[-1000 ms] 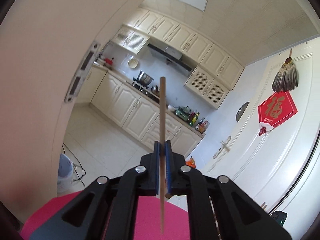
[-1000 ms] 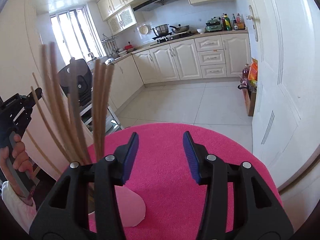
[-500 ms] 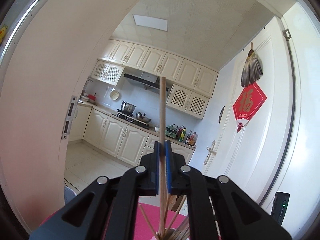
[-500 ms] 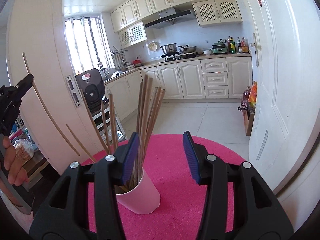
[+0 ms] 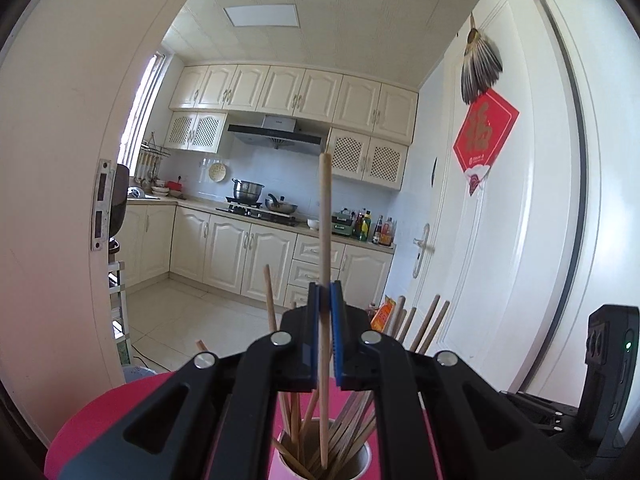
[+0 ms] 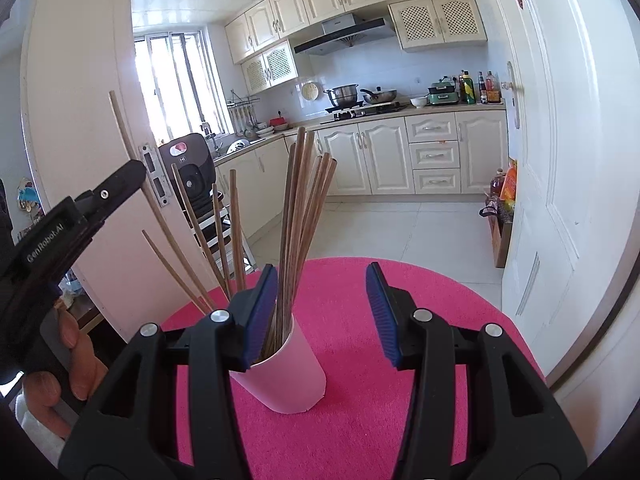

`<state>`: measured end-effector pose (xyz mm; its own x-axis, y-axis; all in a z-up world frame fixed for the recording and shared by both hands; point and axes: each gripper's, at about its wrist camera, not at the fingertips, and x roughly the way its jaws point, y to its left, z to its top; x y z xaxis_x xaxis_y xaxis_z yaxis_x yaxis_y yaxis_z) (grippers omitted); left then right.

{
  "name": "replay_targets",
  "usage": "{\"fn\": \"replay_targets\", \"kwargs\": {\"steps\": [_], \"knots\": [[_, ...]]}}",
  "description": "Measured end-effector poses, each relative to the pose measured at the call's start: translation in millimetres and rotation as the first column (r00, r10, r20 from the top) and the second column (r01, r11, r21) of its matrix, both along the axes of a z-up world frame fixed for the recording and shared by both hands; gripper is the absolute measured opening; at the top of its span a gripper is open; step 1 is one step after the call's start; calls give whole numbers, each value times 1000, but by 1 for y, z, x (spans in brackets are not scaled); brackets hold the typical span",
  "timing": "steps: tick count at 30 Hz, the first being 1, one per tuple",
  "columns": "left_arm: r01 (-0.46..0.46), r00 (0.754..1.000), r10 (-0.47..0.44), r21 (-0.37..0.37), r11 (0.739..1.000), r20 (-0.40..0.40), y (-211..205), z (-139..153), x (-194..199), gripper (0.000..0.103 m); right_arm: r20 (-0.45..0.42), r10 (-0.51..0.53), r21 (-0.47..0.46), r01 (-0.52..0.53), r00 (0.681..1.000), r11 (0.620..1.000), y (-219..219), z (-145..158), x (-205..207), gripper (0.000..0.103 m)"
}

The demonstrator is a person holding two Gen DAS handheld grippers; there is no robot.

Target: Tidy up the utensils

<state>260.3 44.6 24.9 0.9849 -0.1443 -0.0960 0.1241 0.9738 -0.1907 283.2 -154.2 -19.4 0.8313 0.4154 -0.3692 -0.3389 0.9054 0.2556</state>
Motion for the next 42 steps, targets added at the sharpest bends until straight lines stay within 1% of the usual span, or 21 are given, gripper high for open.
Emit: {"fn": "replay_targets", "kwargs": {"steps": [3, 4, 5, 6, 8, 10, 13, 16, 21, 25, 27, 28, 30, 32, 35, 42], "knots": [[4, 999, -3, 16, 1000, -39, -2, -6, 5, 7, 1, -1, 5, 1, 1000, 1000, 0, -1, -1, 46], [8, 999, -8, 15, 1000, -52, -1, -8, 5, 12, 1, 0, 7, 0, 1000, 1000, 0, 0, -2, 46], [12, 998, -11, 14, 1000, -64, -1, -9, 4, 30, 3, 0, 9, 0, 1000, 1000, 0, 0, -4, 46], [9, 998, -7, 18, 1000, -69, -1, -10, 2, 37, 6, -1, 11, 1, 1000, 1000, 0, 1, -6, 46], [8, 998, -6, 30, 1000, -58, -2, -11, -4, 48, 12, 0, 13, 0, 1000, 1000, -1, 4, -9, 46], [-1, 998, 5, 57, 998, -69, -4, -9, -10, 54, 23, -6, 7, 6, 1000, 1000, -1, 8, -15, 46], [-2, 997, 7, 71, 997, -77, -3, -4, -22, 65, 41, -15, 12, 14, 999, 1000, -3, 14, -29, 46], [-10, 995, 18, 89, 996, -96, -1, 1, -38, 68, 72, -28, 13, 27, 997, 1000, -4, 24, -49, 48], [-18, 992, 33, 117, 993, -122, 0, 8, -68, 69, 144, -44, -15, 46, 989, 999, 0, 42, -90, 53], [-21, 995, 35, 144, 989, -93, -3, 13, -103, 72, 206, -54, -60, 68, 977, 996, 6, 51, -126, 65], [-30, 997, 41, 165, 986, -68, -6, 16, -121, 73, 230, -65, -79, 85, 971, 993, 9, 54, -142, 67], [-28, 997, 40, 177, 984, -62, -7, 17, -129, 74, 239, -71, -82, 93, 968, 992, 10, 55, -149, 69], [-37, 997, 48, 204, 978, -52, -9, 18, -145, 74, 258, -84, -87, 110, 963, 990, 9, 58, -165, 72], [-44, 998, 54, 224, 974, -36, -12, 21, -159, 74, 269, -88, -89, 116, 959, 989, 9, 61, -177, 73], [-46, 998, 52, 205, 978, -25, -10, 25, -179, 74, 300, -100, -98, 135, 949, 986, 10, 65, -199, 74], [-48, 999, 51, 169, 984, -15, -7, 30, -213, 74, 340, -103, -126, 153, 935, 980, 12, 69, -229, 77]]}}
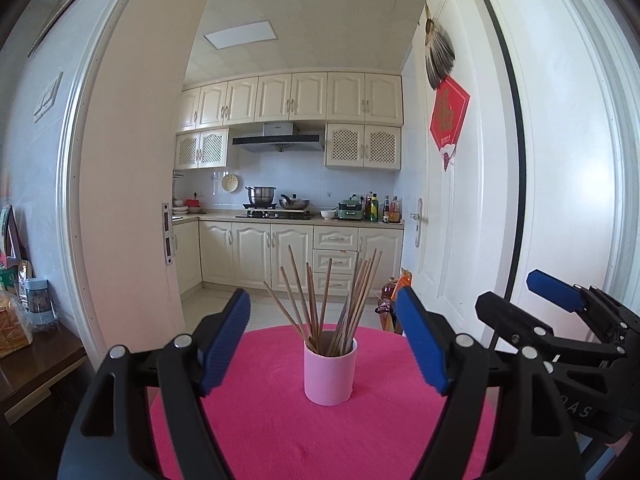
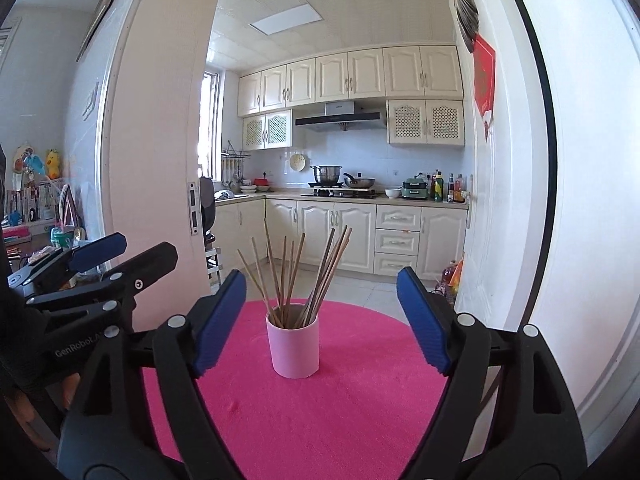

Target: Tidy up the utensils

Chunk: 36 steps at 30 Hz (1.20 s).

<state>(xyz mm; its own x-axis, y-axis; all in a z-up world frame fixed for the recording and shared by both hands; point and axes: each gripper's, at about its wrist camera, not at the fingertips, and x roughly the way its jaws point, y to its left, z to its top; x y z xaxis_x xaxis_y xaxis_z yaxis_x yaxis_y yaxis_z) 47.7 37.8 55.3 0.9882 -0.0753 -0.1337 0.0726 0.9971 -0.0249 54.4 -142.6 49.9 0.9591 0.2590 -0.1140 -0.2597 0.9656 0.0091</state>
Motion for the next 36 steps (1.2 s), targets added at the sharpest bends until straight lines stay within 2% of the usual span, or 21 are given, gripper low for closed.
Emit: {"fn": "replay_targets", "kwargs": {"steps": [5, 10, 19, 36], "knots": [[4, 1000, -4, -7, 1000, -1, -1, 2, -12, 74, 10, -6, -5, 6, 1000, 1000, -2, 0, -11, 81], [-19, 1000, 19, 21, 1000, 12, -6, 3, -22, 74, 14, -10, -7, 10, 1000, 1000, -6, -1, -16, 85], [-49, 998, 46, 60, 997, 46, -14, 6, -32, 74, 26, -5, 5, 5, 1000, 1000, -10, -4, -21, 86], [-46, 998, 42, 67, 997, 52, -22, 6, -26, 74, 22, -14, 3, 14, 1000, 1000, -16, -8, -20, 87]]}}
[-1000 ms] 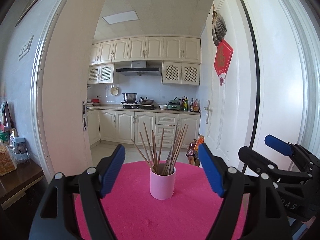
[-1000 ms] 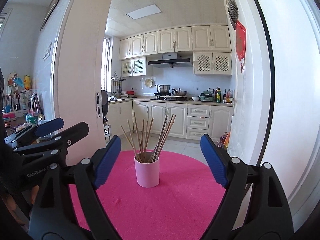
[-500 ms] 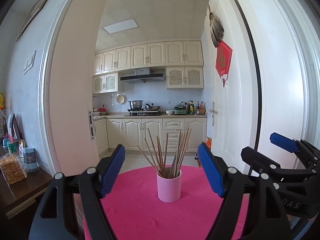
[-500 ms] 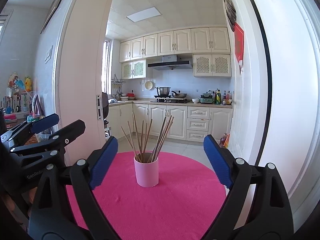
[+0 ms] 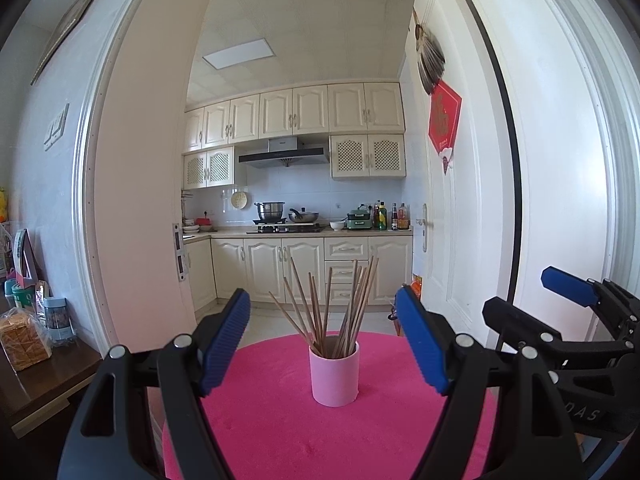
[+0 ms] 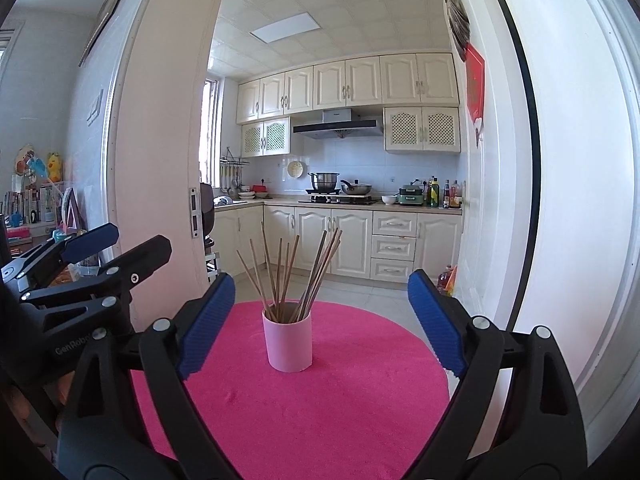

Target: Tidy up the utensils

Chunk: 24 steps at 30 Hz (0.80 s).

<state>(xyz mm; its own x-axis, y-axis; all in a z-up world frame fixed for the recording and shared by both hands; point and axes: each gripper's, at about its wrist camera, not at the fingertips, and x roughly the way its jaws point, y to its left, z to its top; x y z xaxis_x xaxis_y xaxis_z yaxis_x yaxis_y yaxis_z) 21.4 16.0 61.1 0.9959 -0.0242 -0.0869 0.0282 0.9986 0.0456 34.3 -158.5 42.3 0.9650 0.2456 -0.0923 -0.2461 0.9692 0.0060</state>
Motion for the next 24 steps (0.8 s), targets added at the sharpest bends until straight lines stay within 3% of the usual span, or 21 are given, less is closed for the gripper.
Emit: {"fn": "replay_targets", "kwargs": {"steps": [24], "knots": [[5, 1000, -5, 0, 1000, -3, -5, -2, 2, 74, -16, 10, 16, -10, 1000, 1000, -5, -1, 2, 87]]}}
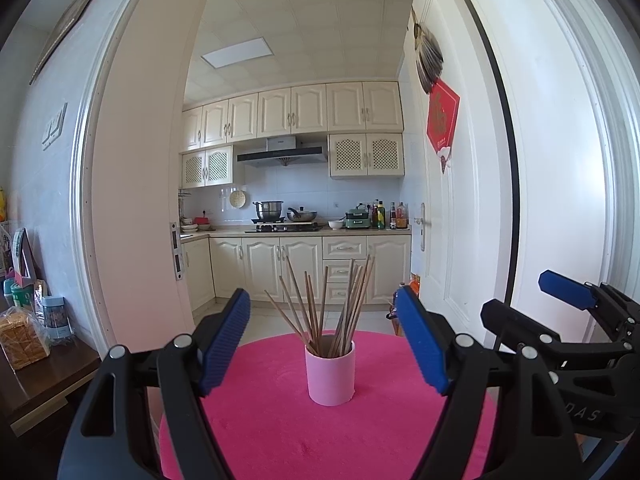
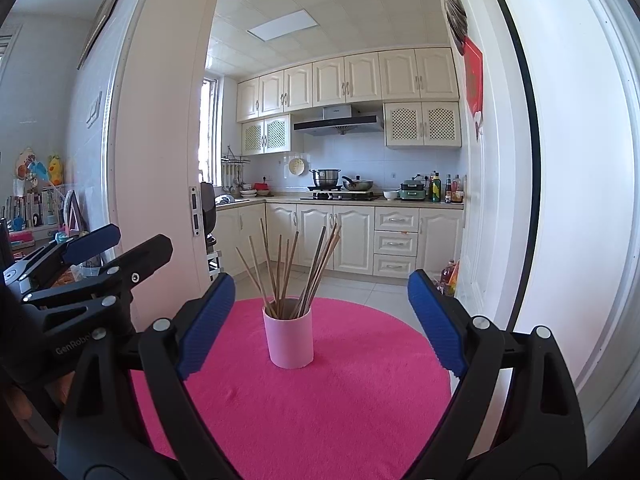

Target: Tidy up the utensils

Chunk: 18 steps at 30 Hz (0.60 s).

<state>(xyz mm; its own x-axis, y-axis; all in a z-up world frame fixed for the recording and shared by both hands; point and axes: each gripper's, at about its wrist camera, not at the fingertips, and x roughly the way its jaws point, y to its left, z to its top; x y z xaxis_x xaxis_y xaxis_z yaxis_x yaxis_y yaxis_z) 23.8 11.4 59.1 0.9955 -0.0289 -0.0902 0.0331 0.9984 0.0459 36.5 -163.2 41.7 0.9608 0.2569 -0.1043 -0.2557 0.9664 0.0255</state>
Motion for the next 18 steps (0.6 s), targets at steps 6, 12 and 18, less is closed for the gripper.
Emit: {"fn": "replay_targets", "kwargs": {"steps": [6, 12, 18], "knots": [[2, 1000, -2, 0, 1000, 0, -1, -1, 0, 74, -1, 2, 1, -2, 1000, 1000, -1, 0, 0, 87], [1, 1000, -1, 1, 1000, -3, -2, -1, 0, 74, -2, 2, 2, -2, 1000, 1000, -1, -1, 0, 87], [2, 1000, -2, 0, 1000, -3, -2, -1, -1, 74, -3, 2, 3, -2, 1000, 1000, -2, -2, -1, 87]]}}
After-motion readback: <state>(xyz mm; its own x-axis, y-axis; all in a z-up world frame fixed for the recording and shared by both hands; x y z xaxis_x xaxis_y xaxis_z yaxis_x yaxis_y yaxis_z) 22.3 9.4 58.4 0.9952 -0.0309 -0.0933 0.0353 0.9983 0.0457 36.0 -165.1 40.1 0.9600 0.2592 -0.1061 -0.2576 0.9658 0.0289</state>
